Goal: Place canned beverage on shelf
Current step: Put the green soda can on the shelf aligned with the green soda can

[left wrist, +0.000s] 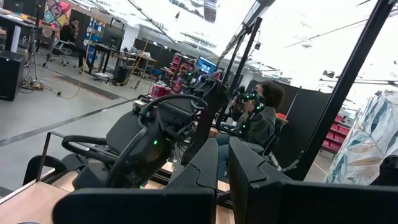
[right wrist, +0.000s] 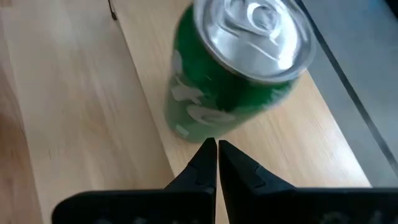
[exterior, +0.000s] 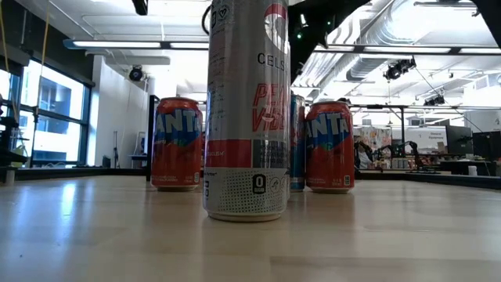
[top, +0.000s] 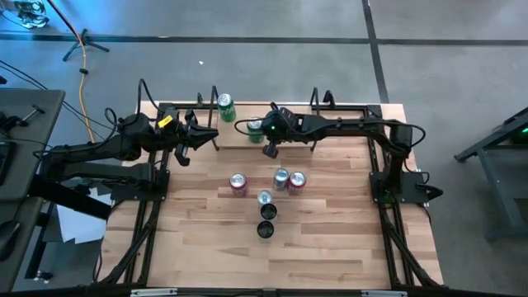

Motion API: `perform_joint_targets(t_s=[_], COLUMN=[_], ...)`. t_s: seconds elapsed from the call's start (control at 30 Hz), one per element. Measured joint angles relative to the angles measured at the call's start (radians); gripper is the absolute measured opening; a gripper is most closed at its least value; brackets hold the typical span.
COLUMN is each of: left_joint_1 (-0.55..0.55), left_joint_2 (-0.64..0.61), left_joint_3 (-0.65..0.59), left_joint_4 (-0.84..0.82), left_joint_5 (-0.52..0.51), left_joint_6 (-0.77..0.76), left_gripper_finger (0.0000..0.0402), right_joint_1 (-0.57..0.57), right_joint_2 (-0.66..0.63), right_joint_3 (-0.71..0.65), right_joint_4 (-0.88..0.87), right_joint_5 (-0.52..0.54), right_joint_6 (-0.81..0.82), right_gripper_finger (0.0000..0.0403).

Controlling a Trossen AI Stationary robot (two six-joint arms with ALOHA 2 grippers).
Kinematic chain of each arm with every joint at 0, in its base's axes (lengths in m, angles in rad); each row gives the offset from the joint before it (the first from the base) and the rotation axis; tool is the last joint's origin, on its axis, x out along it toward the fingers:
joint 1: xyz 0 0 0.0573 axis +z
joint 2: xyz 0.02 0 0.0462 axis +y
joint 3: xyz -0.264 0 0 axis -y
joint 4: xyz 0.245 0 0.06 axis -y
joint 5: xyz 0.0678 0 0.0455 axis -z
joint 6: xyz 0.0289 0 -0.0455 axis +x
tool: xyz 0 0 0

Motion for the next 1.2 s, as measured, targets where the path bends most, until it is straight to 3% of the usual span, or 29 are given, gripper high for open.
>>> perform_joint_targets(t_s=[0.3, 1.2], left_joint_1=[0.0, 0.0], left_joint_2=[0.0, 0.0], left_joint_3=[0.0, 0.0], left_joint_4=[0.0, 0.0], left_joint_5=[0.0, 0.0], left_joint_6=[0.0, 0.0], left_gripper_finger=[0.0, 0.0], right_joint_1=[0.0, 0.0], right_joint_2=[0.002, 0.002], right_joint_3=[0.0, 0.0], right_joint_4=[0.006, 0.075], right_joint_5=[0.053, 0.026], right_joint_6=[-0.031, -0.029], right_gripper_finger=[0.0, 0.0])
